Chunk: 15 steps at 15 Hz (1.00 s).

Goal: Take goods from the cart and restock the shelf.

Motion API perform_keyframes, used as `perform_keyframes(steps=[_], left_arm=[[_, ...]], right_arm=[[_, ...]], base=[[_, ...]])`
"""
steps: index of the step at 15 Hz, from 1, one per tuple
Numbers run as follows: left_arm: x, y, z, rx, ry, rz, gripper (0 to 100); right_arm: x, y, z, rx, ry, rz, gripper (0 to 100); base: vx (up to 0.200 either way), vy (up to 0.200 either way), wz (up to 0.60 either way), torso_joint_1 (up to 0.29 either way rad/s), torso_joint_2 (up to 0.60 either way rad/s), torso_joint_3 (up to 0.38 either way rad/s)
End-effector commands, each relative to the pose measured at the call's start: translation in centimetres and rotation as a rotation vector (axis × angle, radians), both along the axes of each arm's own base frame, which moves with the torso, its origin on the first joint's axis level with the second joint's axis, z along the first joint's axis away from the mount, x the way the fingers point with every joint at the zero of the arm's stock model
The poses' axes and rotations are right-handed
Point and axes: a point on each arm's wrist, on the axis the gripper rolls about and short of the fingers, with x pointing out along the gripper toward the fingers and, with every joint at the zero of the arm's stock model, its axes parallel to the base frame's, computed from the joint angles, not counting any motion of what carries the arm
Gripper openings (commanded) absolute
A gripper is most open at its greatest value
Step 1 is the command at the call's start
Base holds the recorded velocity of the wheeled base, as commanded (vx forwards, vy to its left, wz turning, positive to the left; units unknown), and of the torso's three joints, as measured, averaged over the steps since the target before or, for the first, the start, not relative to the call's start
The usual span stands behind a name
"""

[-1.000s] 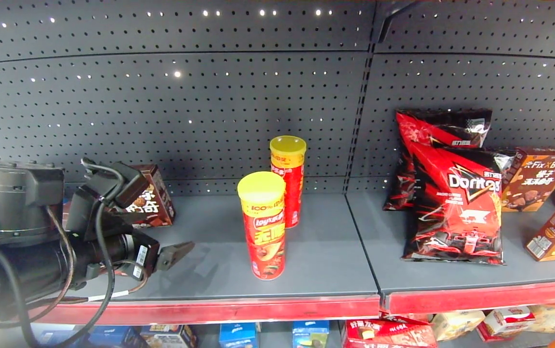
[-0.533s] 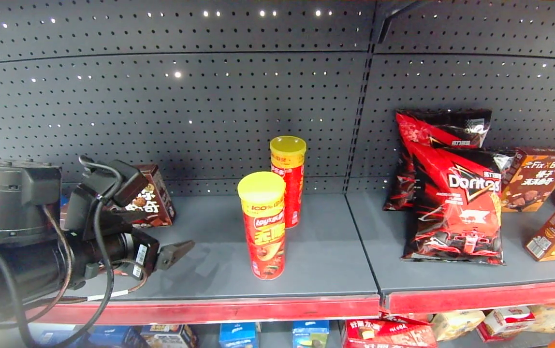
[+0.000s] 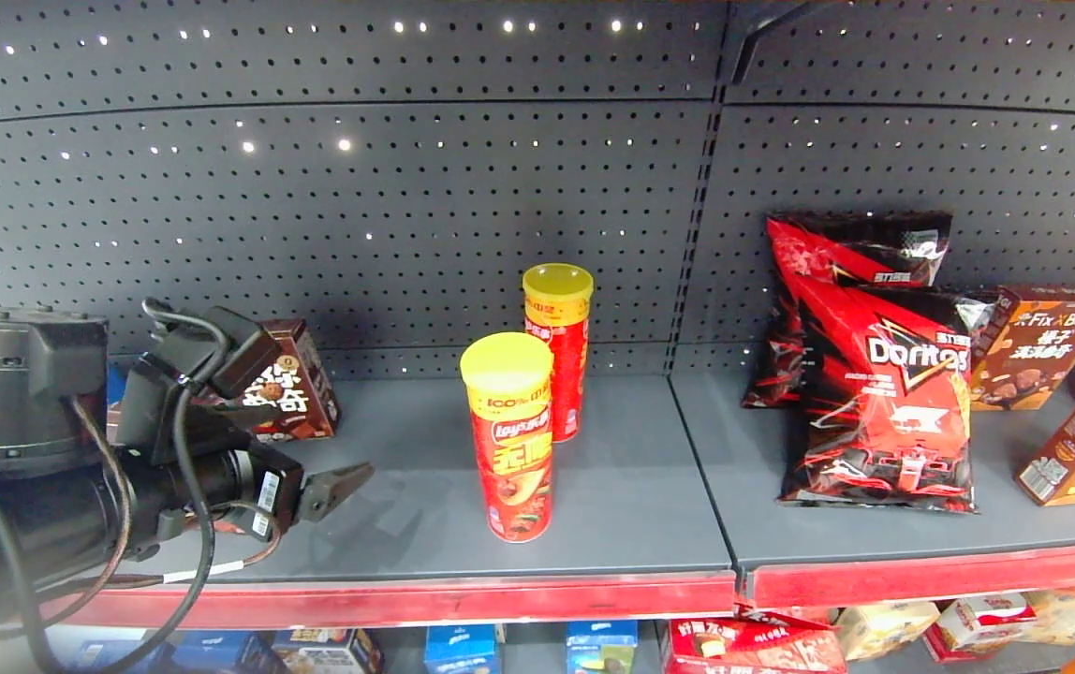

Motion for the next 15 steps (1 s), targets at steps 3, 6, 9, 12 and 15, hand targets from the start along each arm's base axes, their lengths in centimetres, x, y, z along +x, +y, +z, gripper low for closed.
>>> perform_keyframes(steps=[3, 6, 9, 12, 15], left_arm=[[-0.4, 0.2, 0.2, -0.003, -0.01, 0.004, 100], [-0.5, 0.2, 0.1, -0.002, -0.009, 0.002, 100], [-1.6, 0.5, -0.1, -0.003, -0.01, 0.002, 100], [-2.6, 0.9, -0.4, -0.004, -0.008, 0.007, 100], [-2.8, 1.0, -0.2, -0.008, -0.02, 0.008, 100]], right_arm=[[0.7, 0.5, -1.6, -0.08, 0.097, 0.256, 100], [0.7, 0.6, -1.7, -0.053, 0.087, 0.268, 100], [0.7, 0.4, -1.7, 0.16, 0.009, 0.211, 100], [0.8, 0.7, -1.7, 0.036, 0.062, 0.323, 100], [0.8, 1.2, -1.7, -0.153, 0.103, 0.562, 100]], base=[[0.0, 0.0, 0.0, 0.0, 0.0, 0.0], [0.0, 0.0, 0.0, 0.0, 0.0, 0.0], [0.0, 0.0, 0.0, 0.0, 0.0, 0.0], [0.0, 0.0, 0.0, 0.0, 0.0, 0.0], [0.0, 0.0, 0.0, 0.0, 0.0, 0.0]])
